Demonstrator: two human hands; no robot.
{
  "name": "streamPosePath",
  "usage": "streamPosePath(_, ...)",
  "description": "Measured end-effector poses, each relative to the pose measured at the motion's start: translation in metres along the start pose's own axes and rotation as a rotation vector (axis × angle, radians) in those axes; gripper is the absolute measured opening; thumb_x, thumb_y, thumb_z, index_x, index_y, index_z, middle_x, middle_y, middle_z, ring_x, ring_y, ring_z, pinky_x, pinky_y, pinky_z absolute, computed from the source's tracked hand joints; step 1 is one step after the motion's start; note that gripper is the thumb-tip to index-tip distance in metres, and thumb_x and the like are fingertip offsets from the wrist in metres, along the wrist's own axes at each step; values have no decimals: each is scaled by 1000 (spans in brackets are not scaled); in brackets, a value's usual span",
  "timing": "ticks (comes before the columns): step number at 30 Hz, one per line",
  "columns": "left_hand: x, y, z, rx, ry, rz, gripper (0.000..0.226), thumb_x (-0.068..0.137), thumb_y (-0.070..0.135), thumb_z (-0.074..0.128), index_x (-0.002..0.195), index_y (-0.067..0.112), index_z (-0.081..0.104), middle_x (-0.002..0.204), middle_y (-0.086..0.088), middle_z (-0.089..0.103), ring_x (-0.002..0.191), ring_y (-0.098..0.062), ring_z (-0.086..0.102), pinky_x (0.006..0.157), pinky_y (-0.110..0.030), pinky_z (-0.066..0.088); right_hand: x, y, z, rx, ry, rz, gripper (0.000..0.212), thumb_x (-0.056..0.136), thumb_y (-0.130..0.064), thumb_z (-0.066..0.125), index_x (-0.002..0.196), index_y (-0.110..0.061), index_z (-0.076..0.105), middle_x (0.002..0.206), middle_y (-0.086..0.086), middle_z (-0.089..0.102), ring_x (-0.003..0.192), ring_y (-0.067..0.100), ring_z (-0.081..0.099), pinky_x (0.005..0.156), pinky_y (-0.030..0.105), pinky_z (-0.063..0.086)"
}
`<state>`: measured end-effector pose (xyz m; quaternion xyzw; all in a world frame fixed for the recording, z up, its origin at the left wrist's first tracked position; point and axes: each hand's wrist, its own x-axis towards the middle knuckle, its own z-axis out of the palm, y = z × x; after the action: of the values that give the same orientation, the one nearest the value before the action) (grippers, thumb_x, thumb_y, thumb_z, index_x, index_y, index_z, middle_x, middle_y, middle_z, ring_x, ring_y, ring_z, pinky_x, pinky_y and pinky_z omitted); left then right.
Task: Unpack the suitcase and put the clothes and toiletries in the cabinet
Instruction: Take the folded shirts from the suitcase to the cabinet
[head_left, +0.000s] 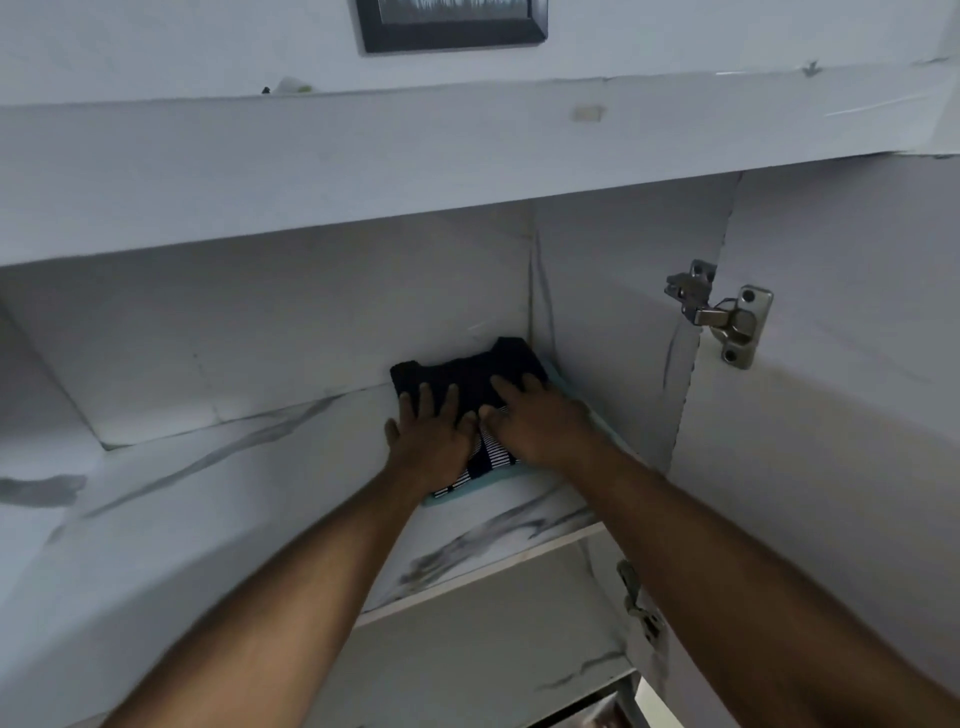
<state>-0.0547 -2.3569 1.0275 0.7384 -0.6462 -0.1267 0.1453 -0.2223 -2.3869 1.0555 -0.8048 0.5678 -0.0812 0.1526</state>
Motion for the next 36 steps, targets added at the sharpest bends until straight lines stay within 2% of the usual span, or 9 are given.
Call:
streamPosePath(9,22,21,6,19,15,-79,66,106,58,15,164,33,-2,172,-8,-12,158,-35,-13,125,-59,-4,29,10,-12,-31,62,12,65,104,-59,35,162,-31,27,167,14,27,150,42,31,120,61,28)
streamPosePath(11,23,18,4,18,8,-72,67,106,59,16,165,33,-2,172,-8,-12,158,-35,-13,125,-59,-4,30,12,-10,-37,26,16,79,96,-77,20,163,-36,21,170,12,22,153,39,26,120,62,26)
streamPosePath(14,17,17,-1,-7,-8,-58,69,105,62,18,165,33,1,173,-8,-11,158,-34,-12,125,-58,-2,36,23,-4,-63,3,-15,123,58,-103,-18,163,-47,13,174,4,12,157,34,18,120,65,21)
streamPosePath(18,-14,13,-9,-132,62,-52,71,102,65,24,163,28,23,171,-15,9,157,-33,8,124,-58,10,-11,8,-6,31,157,-44,78,99,-76,22,165,-35,16,172,10,17,157,32,21,122,60,22)
streamPosePath(22,-89,11,-16,-336,158,45,58,105,47,38,141,5,56,144,-17,55,131,-33,51,105,-30,38,-60,9,12,39,389,-214,69,103,-61,31,155,-19,46,153,17,51,140,35,48,111,51,42)
streamPosePath(27,-212,1,-17,-431,375,23,38,107,31,53,135,9,65,139,-7,64,130,-23,58,103,-15,35,-145,-22,31,84,386,-395,71,97,-60,25,143,-16,57,139,16,60,127,37,55,103,54,46)
streamPosePath(30,-301,-8,-12,-537,538,-48,26,105,29,58,109,13,77,103,-1,77,96,-18,69,83,-18,48,-210,-49,53,241,295,-518,65,101,-59,31,144,-17,57,141,12,60,129,33,54,106,51,45)
streamPosePath(32,-368,-17,-4,-640,578,-122,31,101,39,57,98,15,76,86,-2,74,79,-17,66,74,-33,53,-253,-68,70,316,213,-603,65,101,-59,34,143,-16,57,141,11,61,129,32,55,107,48,45)
streamPosePath(36,-512,-44,16,-732,699,-336,46,94,51,53,98,10,74,92,-10,75,82,-20,72,74,-49,61,-349,-116,117,396,24,-753,69,99,-63,35,137,-13,62,132,12,67,116,32,64,98,42,52)
